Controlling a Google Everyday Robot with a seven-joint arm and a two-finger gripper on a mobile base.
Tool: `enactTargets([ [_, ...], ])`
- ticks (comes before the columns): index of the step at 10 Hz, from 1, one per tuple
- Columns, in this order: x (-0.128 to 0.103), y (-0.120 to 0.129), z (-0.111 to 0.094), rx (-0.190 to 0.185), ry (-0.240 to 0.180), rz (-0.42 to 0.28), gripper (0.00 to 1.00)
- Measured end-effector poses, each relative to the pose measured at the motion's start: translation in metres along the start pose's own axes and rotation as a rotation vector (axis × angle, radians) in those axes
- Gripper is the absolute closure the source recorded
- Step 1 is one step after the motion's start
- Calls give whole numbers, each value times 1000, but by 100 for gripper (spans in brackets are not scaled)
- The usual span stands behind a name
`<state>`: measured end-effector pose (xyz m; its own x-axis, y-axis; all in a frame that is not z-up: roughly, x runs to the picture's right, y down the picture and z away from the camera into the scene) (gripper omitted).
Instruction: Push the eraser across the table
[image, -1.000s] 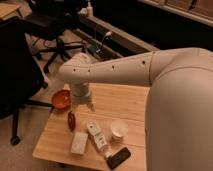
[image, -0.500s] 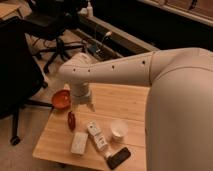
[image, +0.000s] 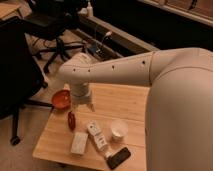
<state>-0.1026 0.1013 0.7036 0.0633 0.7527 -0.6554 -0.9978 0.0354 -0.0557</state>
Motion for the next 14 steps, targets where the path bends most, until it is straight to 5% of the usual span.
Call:
enactTargets([
  [8, 0, 0, 0, 0, -1, -1, 35],
  [11, -17, -1, -7, -14, -46, -13, 35],
  [14, 0, -18, 3, -25, -21, 26, 35],
])
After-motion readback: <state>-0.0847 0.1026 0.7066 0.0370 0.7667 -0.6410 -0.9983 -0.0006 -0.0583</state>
